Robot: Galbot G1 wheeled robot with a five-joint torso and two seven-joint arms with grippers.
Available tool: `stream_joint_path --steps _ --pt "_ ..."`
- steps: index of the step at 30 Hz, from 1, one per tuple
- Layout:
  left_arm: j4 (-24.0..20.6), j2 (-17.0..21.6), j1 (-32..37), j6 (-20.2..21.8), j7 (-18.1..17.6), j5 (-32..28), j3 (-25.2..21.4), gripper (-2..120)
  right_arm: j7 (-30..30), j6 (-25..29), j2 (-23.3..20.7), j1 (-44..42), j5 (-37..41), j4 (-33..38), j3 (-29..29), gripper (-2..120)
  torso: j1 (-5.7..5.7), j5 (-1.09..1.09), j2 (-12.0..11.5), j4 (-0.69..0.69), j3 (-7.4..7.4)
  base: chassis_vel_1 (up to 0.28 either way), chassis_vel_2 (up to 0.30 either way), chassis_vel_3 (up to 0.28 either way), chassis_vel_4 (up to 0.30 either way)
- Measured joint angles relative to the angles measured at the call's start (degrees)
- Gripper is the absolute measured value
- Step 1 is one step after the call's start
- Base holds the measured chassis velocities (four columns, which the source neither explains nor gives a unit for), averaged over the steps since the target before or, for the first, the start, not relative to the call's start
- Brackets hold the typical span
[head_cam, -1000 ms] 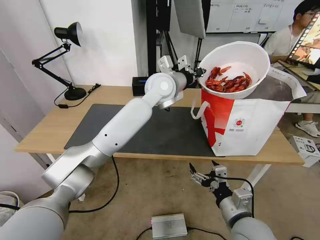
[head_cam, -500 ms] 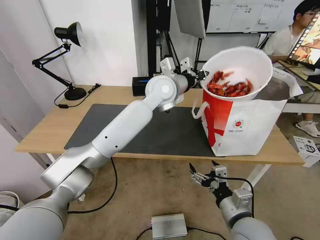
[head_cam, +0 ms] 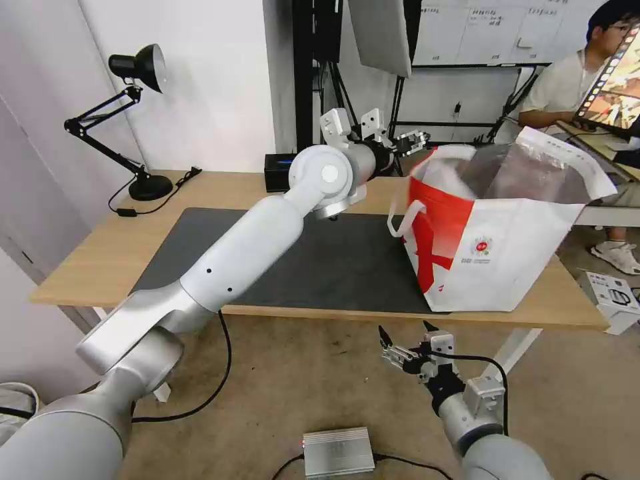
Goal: Pick up the trash from the table and place it into the takeout bag.
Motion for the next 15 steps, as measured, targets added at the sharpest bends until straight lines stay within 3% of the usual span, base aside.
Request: stream_joint_path --steps 6,15 --pt "-1.47 1.87 0.9 -0.03 0.14 0.19 -0.15 99 0.0 0.0 0.0 0.0 0.0 0.0 0.0 100 0.0 0.0 0.0 0.01 0.0 0.0 0.0 0.0 0.0" --pt "-4.42 4.91 3.72 -1.42 0.52 2.62 -0.83 100 0.0 0.0 0.0 0.0 0.0 0.0 0.0 100 0.0 0.0 0.0 0.0 0.0 0.0 0.0 0.0 0.0"
